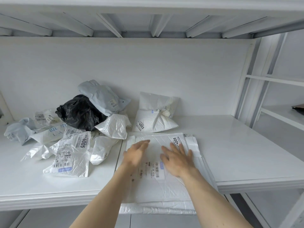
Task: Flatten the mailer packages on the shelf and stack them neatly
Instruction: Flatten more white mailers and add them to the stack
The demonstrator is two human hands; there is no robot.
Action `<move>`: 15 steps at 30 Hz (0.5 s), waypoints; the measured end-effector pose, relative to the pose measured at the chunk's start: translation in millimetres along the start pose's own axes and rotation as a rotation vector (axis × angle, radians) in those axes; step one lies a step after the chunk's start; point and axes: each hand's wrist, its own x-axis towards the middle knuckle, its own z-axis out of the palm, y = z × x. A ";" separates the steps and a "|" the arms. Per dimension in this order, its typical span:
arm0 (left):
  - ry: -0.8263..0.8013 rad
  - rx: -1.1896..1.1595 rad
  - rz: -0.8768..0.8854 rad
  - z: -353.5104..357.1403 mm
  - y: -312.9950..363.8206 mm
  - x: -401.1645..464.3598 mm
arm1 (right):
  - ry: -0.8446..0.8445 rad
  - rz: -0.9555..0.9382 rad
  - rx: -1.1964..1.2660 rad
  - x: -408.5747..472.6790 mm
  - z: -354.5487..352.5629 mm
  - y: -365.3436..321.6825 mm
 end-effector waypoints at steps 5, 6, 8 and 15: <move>0.159 -0.442 -0.099 -49.8 -15.0 -8.1 | 0.118 0.165 -0.014 -3.9 -10.9 1.6; 0.132 -0.419 -0.121 -53.6 -20.5 -10.1 | 0.118 0.212 -0.008 -6.7 -12.0 1.7; 0.078 -0.396 -0.135 -52.3 -26.5 -15.8 | 0.150 0.291 0.051 -14.4 -16.0 0.7; 0.077 -0.343 -0.085 -39.8 -14.5 -37.8 | 0.335 0.448 0.805 -17.9 -48.9 9.4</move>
